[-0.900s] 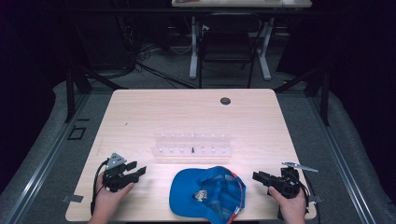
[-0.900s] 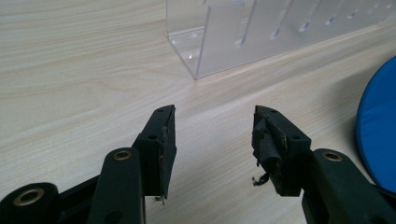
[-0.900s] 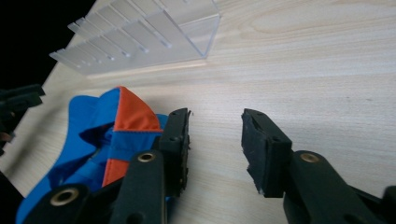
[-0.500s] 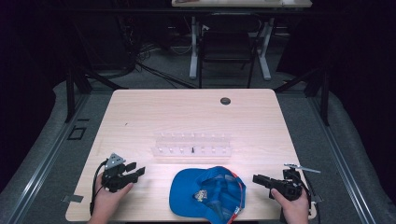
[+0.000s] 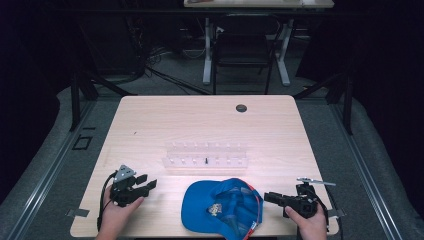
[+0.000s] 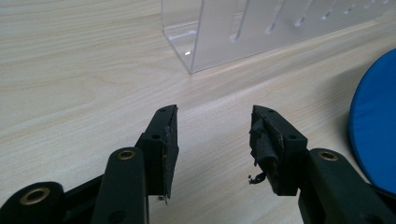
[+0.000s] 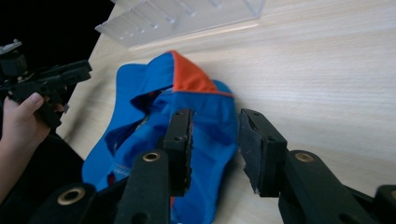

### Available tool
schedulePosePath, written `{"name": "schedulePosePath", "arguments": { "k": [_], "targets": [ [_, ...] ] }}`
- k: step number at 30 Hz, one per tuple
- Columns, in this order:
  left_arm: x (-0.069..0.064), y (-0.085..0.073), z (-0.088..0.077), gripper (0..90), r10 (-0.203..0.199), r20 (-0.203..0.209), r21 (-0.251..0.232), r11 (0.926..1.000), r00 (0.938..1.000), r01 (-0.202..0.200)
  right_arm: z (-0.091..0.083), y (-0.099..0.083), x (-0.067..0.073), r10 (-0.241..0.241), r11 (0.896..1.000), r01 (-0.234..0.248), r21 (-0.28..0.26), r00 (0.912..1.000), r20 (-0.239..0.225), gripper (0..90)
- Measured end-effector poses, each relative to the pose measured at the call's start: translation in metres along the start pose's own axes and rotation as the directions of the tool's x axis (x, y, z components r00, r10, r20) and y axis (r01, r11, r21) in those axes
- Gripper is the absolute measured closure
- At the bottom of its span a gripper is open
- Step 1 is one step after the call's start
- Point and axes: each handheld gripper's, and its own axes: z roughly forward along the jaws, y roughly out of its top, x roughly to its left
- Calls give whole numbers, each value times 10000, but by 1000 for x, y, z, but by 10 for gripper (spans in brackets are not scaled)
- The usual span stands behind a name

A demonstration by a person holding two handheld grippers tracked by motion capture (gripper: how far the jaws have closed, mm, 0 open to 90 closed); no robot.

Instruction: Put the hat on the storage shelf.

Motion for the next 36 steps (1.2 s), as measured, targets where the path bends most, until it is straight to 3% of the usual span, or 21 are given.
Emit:
{"name": "schedulePosePath", "arguments": {
  "k": [6,12,14,18,19,20,30,36],
  "targets": [
    [-4,3,5,521,17,202,23,10000,9998,-18,4,-4,4,98,9994,-98,328,10000,-1,644],
    [-7,6,8,521,213,271,144,9997,9994,-217,-2,-8,7,420,9988,-403,261,9968,-687,622],
    [-7,6,9,521,256,265,78,9996,9993,-259,-2,-9,8,400,9982,-357,489,9951,-903,617],
    [-8,6,10,521,184,327,71,9998,9993,-186,3,-11,11,289,9953,-198,946,9949,-963,612],
    [-8,6,10,521,186,339,70,9998,9993,-189,2,-11,11,61,9916,22,1293,9979,-641,612],
    [-8,6,10,521,190,359,73,9998,9992,-192,6,-12,12,251,9933,-143,1144,9953,-940,612],
    [-9,6,10,521,245,357,135,9996,9991,-250,16,-16,12,405,9841,-235,1760,9948,-937,633],
    [-9,6,10,521,299,354,208,9993,9989,-307,16,-15,12,697,9789,-410,2001,9879,-1383,666]
  ]
}}
